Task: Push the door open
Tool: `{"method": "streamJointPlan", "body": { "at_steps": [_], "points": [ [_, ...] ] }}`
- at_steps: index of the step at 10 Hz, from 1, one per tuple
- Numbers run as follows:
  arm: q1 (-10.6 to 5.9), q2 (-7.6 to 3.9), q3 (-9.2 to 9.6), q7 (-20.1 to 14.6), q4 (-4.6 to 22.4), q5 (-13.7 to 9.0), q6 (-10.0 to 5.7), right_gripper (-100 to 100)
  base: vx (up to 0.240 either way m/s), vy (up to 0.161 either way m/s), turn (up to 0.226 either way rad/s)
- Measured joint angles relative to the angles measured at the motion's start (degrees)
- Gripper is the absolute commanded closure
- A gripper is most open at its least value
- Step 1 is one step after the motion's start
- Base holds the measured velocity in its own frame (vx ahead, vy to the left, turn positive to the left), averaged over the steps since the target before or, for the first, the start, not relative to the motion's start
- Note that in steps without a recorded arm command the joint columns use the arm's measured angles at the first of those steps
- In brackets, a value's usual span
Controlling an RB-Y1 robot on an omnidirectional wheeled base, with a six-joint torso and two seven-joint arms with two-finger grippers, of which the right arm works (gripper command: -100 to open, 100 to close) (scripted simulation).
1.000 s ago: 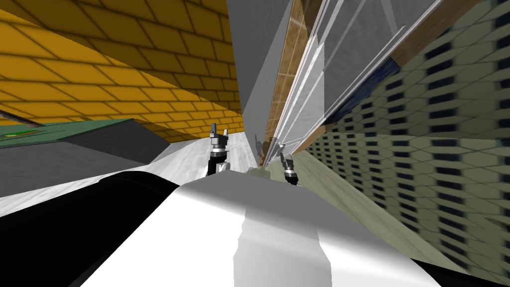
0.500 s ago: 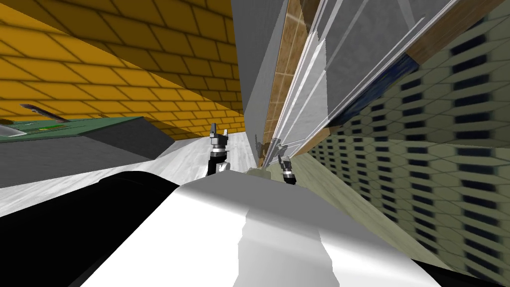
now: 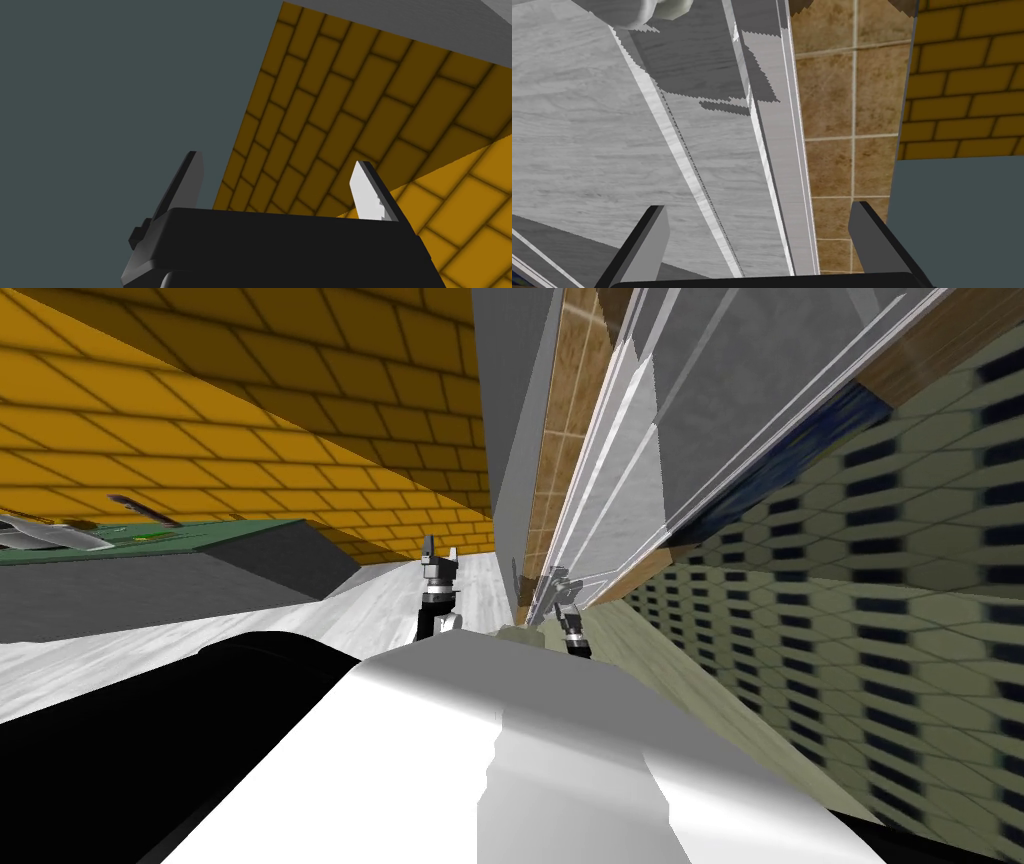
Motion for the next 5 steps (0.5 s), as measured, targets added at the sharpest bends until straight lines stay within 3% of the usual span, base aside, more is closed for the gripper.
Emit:
{"method": "streamJointPlan", "body": {
  "at_steps": [5],
  "points": [
    [-1.02, 1.04, -0.27, 5.4, 6.1, 2.6, -1.15, -100, 0.061, -0.152, 0.127]
  ]
}}
